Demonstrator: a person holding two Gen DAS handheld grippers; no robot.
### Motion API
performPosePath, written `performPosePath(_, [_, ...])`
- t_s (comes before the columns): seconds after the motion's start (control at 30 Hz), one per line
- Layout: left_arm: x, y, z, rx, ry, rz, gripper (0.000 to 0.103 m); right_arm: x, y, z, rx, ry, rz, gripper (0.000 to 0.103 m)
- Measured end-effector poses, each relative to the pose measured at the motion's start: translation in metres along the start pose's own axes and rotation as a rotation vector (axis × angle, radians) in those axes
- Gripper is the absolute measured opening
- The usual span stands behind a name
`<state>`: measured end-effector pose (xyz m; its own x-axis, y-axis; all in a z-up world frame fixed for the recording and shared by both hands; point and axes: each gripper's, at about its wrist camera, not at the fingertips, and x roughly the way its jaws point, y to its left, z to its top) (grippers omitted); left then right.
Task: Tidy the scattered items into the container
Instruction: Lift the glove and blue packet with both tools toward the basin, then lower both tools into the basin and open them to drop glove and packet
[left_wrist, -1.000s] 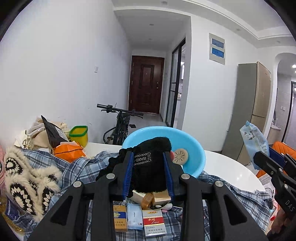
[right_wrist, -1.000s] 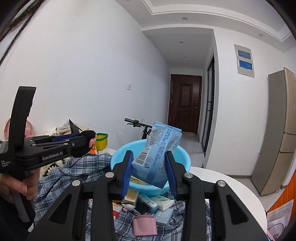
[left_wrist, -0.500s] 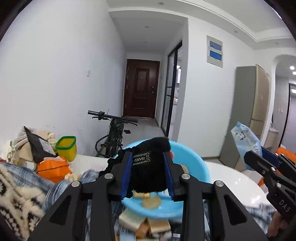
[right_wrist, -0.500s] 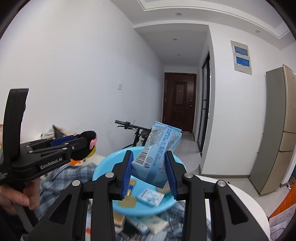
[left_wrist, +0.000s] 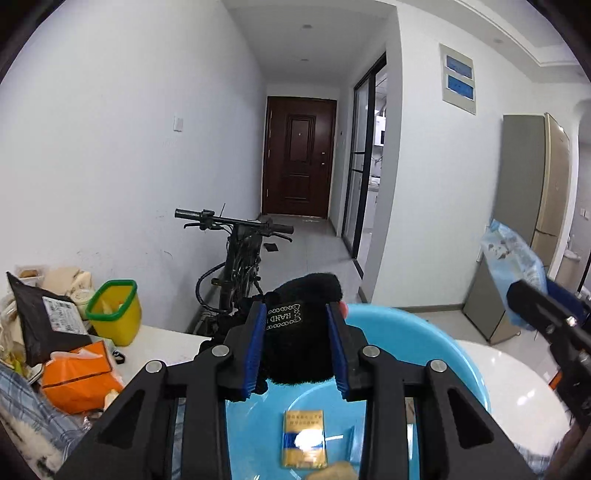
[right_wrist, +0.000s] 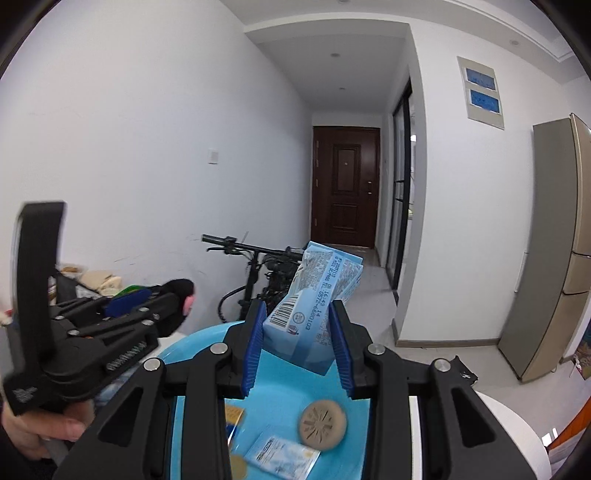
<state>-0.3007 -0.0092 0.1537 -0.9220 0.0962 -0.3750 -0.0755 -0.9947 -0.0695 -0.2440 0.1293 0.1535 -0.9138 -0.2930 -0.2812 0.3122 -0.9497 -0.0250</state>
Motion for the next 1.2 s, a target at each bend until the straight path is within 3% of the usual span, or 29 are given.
performPosePath(0.23, [0.012,-0.015,0.024,0.076,-0.035,-0.004,0.034,0.027,-0.011,0.015,0.015,0.019,-0.019,0.033])
performPosePath(0.4, [0.027,-0.015,0.031,0.066,0.018,0.009,0.034,0.035,-0.016,0.025,0.012,0.042,-0.003,0.033])
performPosePath(0.47, [0.041,-0.013,0.034,0.04,0.116,0.019,0.034,0.044,-0.016,0.028,0.002,0.115,0.009,0.033])
performPosePath(0.57, [0.063,-0.01,0.034,0.015,0.281,0.034,0.034,0.062,-0.021,0.032,0.051,0.291,0.062,0.033])
performPosePath(0.7, [0.088,-0.014,0.027,0.047,0.466,0.043,0.034,0.084,-0.019,0.035,0.047,0.488,0.148,0.033])
performPosePath(0.8, [0.103,-0.015,0.014,0.062,0.608,0.025,0.034,0.099,-0.026,0.03,0.123,0.592,0.208,0.033])
performPosePath(1.2, [0.118,-0.012,-0.022,0.02,0.682,-0.017,0.034,0.121,-0.038,-0.007,0.133,0.695,0.169,0.033])
